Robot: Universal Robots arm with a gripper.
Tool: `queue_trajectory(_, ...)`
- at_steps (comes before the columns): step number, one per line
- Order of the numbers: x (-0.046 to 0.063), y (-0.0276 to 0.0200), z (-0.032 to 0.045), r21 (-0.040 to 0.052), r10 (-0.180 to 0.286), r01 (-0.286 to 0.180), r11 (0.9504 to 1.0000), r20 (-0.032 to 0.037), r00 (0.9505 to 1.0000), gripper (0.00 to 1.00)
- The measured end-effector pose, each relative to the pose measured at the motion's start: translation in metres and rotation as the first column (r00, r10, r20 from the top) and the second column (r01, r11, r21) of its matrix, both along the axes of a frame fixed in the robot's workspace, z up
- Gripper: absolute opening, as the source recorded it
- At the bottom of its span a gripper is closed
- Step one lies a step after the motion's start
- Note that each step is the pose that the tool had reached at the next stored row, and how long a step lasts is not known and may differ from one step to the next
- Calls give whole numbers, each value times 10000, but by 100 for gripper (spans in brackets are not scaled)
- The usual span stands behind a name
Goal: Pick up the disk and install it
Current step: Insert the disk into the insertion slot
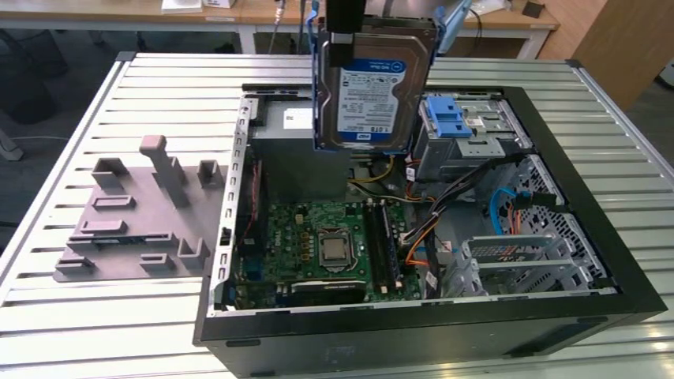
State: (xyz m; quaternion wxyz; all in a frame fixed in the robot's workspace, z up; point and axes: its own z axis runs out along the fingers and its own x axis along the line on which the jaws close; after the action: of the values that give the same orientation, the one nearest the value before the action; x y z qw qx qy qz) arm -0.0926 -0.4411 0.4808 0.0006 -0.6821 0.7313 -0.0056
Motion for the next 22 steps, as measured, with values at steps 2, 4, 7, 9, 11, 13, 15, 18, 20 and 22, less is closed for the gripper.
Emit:
queue_trajectory(2,30,-11,-1,-2,-1,1,10000,-2,10000,36)
queue_trajectory(4,52,-40,-5,0,0,0,10000,-1,10000,36)
queue_trajectory(7,66,-103,-7,0,0,0,10000,0,10000,36)
queue_trajectory(9,72,-149,-9,0,0,0,10000,0,10000,36)
queue_trajectory(11,79,-197,-11,0,-1,1,10000,0,10000,36)
queue_trajectory(13,86,-245,-13,0,0,0,10000,0,10000,36)
queue_trajectory(15,99,-286,-14,-1,0,0,10000,0,10000,36)
queue_trajectory(18,135,-336,-17,0,0,0,10000,0,10000,36)
queue_trajectory(20,175,-362,-18,0,0,0,10000,0,10000,36)
queue_trajectory(22,208,-391,-20,0,0,0,10000,0,10000,36)
